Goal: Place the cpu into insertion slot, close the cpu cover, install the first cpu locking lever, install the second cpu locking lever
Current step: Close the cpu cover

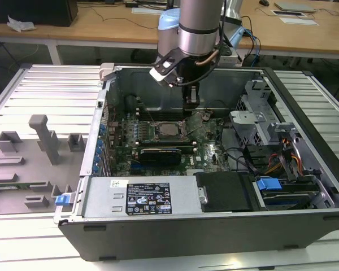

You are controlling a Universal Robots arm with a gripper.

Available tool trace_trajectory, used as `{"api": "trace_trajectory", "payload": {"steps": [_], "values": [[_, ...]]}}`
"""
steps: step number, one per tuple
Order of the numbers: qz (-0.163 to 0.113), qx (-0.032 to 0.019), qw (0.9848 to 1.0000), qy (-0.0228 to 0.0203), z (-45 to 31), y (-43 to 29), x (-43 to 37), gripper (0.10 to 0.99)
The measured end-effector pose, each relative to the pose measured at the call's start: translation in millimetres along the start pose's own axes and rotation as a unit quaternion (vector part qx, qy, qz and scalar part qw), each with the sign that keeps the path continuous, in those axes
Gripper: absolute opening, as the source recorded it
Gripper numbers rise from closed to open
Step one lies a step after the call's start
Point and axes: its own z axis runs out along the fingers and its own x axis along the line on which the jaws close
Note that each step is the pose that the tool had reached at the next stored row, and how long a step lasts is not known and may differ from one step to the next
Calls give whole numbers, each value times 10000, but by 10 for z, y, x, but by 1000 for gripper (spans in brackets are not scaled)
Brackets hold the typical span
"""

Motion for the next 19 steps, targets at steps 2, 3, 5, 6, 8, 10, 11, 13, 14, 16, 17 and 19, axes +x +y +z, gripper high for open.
{"api": "trace_trajectory", "payload": {"steps": [2,3,5,6,8,10,11,13,14,16,17,19], "values": [[0,1,10000,0,2,72,2,106],[0,1,10000,1,4,101,3,106],[0,2,10000,1,6,193,4,106],[-1,2,10000,1,6,221,5,106],[0,3,10000,0,8,291,6,106],[0,4,10000,0,10,354,7,106],[-1,5,10000,0,11,405,8,106],[-1,6,10000,0,16,493,10,106],[0,6,10000,0,29,506,10,106],[0,6,10000,0,77,518,10,106],[0,6,10000,1,149,519,10,106],[0,6,10000,-2,185,519,9,106]]}}
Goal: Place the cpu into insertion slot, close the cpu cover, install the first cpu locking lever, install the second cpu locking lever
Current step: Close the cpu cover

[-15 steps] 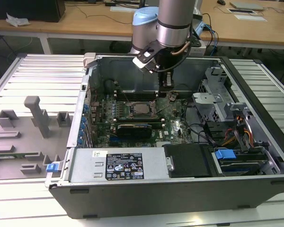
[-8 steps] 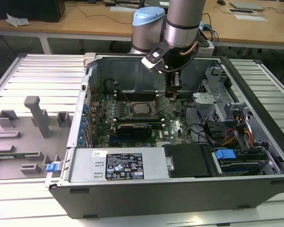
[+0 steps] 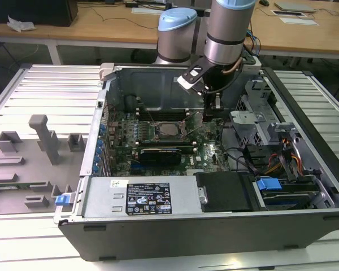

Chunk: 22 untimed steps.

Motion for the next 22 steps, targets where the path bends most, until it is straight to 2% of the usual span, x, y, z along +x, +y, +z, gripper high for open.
{"api": "trace_trajectory", "payload": {"steps": [3,8,10,14,22], "values": [[-1,12,10000,1,4,1,0,106],[4,476,9989,0,10,21,1,106],[4,544,9985,-2,9,21,1,106],[4,552,9985,-3,8,1,0,106],[4,507,9987,-2,3,-240,5,106]]}}
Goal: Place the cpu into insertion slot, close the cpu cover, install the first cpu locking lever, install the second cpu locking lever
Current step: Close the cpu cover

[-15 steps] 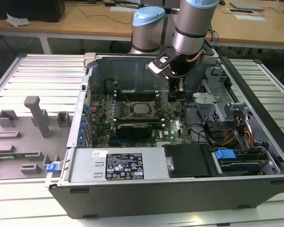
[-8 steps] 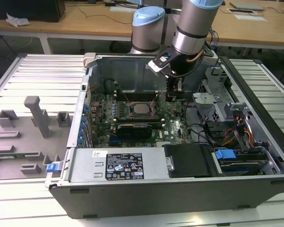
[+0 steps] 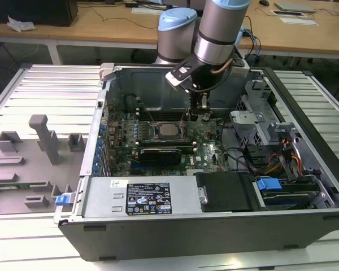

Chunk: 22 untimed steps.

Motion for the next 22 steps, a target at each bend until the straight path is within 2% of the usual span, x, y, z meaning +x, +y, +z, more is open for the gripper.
{"api": "trace_trajectory", "payload": {"steps": [11,12,14,17,22], "values": [[-1,-20,10000,0,17,-223,-1,106],[0,-61,10000,0,21,-266,-2,106],[-2,-195,9998,5,34,-341,-3,106],[-3,-328,9995,6,56,-452,-6,106],[-4,-439,9990,9,99,-613,-10,106]]}}
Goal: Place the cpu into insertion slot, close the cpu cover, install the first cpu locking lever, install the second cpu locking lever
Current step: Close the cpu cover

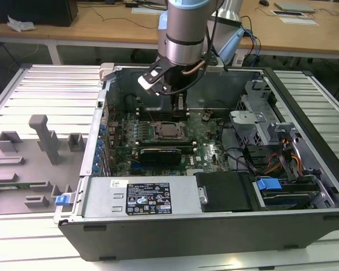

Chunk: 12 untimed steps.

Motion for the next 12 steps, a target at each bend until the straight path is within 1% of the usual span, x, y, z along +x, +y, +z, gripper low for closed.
{"api": "trace_trajectory", "payload": {"steps": [1,2,3,6,8,11,12], "values": [[0,-46,10000,1,10,-39,-5,106],[0,-81,10000,3,21,-69,-16,106],[-1,-90,10000,3,26,-84,-24,106],[0,-102,9999,3,61,-145,-58,106],[-1,-102,9999,4,91,-162,-84,106],[-5,-102,9999,3,116,-168,-92,106],[-23,-101,9999,-5,119,-168,-91,106]]}}
